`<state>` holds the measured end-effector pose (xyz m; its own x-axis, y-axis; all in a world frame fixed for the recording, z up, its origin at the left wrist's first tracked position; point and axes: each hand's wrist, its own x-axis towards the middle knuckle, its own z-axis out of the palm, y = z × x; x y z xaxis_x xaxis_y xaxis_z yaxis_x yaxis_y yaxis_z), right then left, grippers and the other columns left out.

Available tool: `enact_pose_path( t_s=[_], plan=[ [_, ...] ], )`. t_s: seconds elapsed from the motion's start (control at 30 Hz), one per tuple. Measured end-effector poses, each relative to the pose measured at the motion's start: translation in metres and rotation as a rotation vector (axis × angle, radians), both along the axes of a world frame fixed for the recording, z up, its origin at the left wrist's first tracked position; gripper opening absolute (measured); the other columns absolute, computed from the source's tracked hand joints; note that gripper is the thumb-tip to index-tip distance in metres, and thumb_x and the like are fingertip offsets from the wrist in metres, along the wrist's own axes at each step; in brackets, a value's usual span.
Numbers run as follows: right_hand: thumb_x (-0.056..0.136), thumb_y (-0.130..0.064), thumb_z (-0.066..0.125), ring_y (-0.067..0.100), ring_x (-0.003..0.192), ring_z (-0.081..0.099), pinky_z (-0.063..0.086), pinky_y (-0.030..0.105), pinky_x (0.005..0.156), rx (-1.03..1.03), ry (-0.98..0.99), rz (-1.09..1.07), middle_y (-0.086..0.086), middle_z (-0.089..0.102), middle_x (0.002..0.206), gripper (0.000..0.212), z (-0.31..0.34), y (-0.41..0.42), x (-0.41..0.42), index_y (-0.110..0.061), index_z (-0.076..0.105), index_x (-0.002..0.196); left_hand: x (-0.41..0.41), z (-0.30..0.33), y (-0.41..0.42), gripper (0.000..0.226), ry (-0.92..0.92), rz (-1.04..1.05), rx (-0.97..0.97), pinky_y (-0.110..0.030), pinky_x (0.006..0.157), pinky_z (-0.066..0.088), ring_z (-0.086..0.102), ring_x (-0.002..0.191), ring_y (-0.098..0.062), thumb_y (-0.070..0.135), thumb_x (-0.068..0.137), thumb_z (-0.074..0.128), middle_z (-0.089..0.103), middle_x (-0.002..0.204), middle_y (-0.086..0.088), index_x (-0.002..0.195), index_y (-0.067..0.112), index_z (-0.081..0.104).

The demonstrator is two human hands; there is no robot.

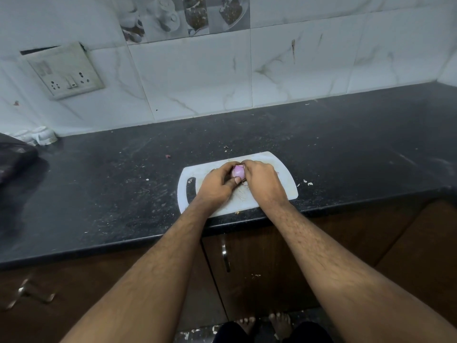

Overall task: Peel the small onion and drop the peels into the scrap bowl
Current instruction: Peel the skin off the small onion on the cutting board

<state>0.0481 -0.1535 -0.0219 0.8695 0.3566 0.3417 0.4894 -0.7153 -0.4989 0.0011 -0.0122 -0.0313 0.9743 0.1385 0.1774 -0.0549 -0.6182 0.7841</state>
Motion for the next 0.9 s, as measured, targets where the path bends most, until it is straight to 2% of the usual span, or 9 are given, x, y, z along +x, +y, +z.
enact_pose_path(
  t_s=[0.07,0.13,0.23,0.37,0.53,0.6,0.73,0.83,0.9],
  plan=[
    [0.104,-0.017,0.045,0.016,0.086,0.062,0.046,0.030,0.069,0.089,0.054,-0.001,-0.001,0.069,0.096,0.024,0.001,-0.001,-0.001,-0.016,0.068,0.111,0.001,0.000,0.001,0.047,0.009,0.013,0.026,-0.046,0.117,0.041,0.063,0.124,-0.015,0.034,0.093,0.063,0.071,0.129,0.010,0.139,0.028,0.059],
    [0.103,-0.019,0.046,0.014,0.083,0.062,0.047,0.028,0.067,0.185,0.104,-0.005,-0.005,0.066,0.092,0.024,0.001,-0.002,-0.002,-0.020,0.069,0.111,0.002,-0.003,0.002,0.048,0.008,0.001,0.033,-0.050,0.121,0.034,0.063,0.125,-0.013,0.037,0.090,0.062,0.072,0.129,0.012,0.138,0.031,0.059],
    [0.101,-0.020,0.046,0.012,0.079,0.063,0.051,0.029,0.067,0.273,0.172,-0.034,-0.010,0.064,0.084,0.022,0.000,-0.003,0.000,-0.025,0.068,0.101,0.000,-0.002,0.001,0.046,0.001,-0.006,0.000,-0.047,0.120,0.038,0.062,0.126,-0.013,0.030,0.092,0.064,0.071,0.128,0.014,0.137,0.030,0.059],
    [0.103,-0.025,0.048,0.009,0.070,0.057,0.045,0.027,0.061,0.349,0.206,-0.071,-0.015,0.059,0.073,0.021,0.000,-0.003,0.003,-0.022,0.066,0.092,-0.003,0.000,-0.001,0.042,-0.002,-0.038,-0.095,-0.033,0.115,0.044,0.063,0.125,-0.011,0.006,0.097,0.064,0.070,0.128,0.009,0.138,0.019,0.060],
    [0.104,-0.032,0.047,0.012,0.072,0.058,0.039,0.027,0.057,0.357,0.161,-0.152,-0.010,0.061,0.077,0.024,-0.004,-0.003,0.006,-0.018,0.063,0.093,0.000,-0.003,0.002,0.039,0.017,0.002,-0.118,-0.042,0.115,0.045,0.061,0.127,-0.017,0.012,0.096,0.065,0.067,0.134,0.002,0.131,0.025,0.056],
    [0.104,-0.027,0.047,0.017,0.075,0.060,0.040,0.028,0.059,0.373,0.124,-0.197,-0.004,0.064,0.081,0.026,-0.006,-0.005,0.008,-0.012,0.066,0.094,0.000,-0.003,0.001,0.034,0.018,0.032,-0.131,-0.038,0.110,0.048,0.060,0.124,-0.016,0.011,0.096,0.067,0.065,0.131,0.001,0.125,0.022,0.053],
    [0.104,-0.020,0.048,0.015,0.075,0.061,0.046,0.027,0.066,0.392,0.065,-0.233,0.000,0.070,0.087,0.026,-0.005,-0.005,0.006,-0.009,0.072,0.099,0.000,-0.003,0.000,0.034,0.011,0.064,-0.156,-0.012,0.085,0.043,0.061,0.113,-0.010,0.011,0.092,0.074,0.065,0.118,0.005,0.117,0.016,0.052],
    [0.104,-0.020,0.050,0.017,0.080,0.064,0.049,0.028,0.069,0.392,0.065,-0.231,0.002,0.073,0.093,0.025,-0.008,-0.004,0.007,-0.009,0.073,0.103,0.000,-0.004,0.001,0.037,0.003,0.075,-0.154,-0.011,0.082,0.041,0.061,0.112,-0.011,0.012,0.090,0.076,0.066,0.119,0.004,0.117,0.015,0.050],
    [0.101,-0.015,0.051,0.019,0.093,0.066,0.051,0.029,0.078,0.378,0.039,-0.207,0.001,0.073,0.102,0.024,-0.009,-0.004,0.008,-0.014,0.073,0.110,-0.001,-0.005,0.001,0.044,-0.039,0.059,-0.145,-0.012,0.085,0.043,0.061,0.112,-0.013,0.008,0.090,0.075,0.064,0.122,0.002,0.124,0.016,0.047]
  ],
)
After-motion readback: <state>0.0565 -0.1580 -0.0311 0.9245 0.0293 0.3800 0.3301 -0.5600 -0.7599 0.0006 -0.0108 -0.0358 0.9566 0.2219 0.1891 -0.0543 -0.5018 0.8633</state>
